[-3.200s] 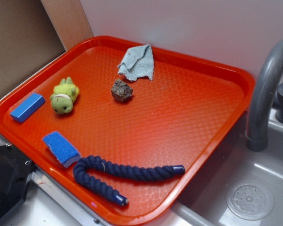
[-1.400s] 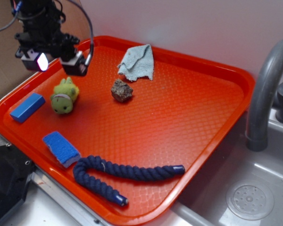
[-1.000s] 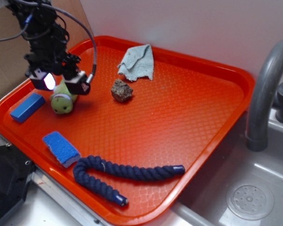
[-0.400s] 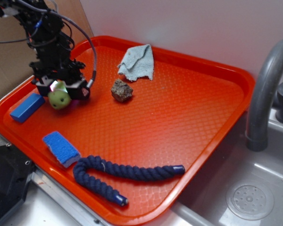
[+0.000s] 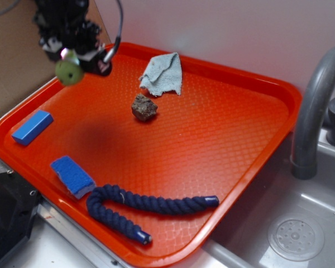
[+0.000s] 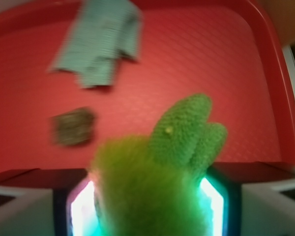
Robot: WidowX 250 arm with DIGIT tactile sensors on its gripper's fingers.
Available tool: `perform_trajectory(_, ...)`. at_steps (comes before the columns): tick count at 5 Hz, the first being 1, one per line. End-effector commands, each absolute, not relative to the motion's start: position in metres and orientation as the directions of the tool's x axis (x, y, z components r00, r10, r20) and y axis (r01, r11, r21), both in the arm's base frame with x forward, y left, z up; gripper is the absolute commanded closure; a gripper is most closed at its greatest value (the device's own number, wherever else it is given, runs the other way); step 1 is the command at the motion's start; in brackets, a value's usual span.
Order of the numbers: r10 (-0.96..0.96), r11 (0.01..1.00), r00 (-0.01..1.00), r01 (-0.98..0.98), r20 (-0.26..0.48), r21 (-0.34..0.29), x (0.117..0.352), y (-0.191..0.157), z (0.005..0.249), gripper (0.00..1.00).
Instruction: Grab the green animal.
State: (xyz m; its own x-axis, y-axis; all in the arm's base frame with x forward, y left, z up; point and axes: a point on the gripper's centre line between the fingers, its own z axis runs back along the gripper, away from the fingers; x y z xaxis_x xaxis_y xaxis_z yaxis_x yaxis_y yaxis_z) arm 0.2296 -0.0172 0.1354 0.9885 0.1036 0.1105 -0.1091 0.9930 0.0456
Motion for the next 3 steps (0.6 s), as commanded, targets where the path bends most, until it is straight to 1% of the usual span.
perform_trajectory(1, -0.002, 1.0, 0.96, 0.003, 0.28, -0.003, 0.231, -0.059, 0.217, 1.0)
perform_trajectory(2, 0.09, 0.994, 0.926, -0.105, 0.367, 0.021, 0.244, -0.057, 0.235, 1.0)
perform_trajectory(3, 0.245, 0.964, 0.885, -0.267, 0.396, -0.001, 0.262, -0.029, 0.233, 1.0)
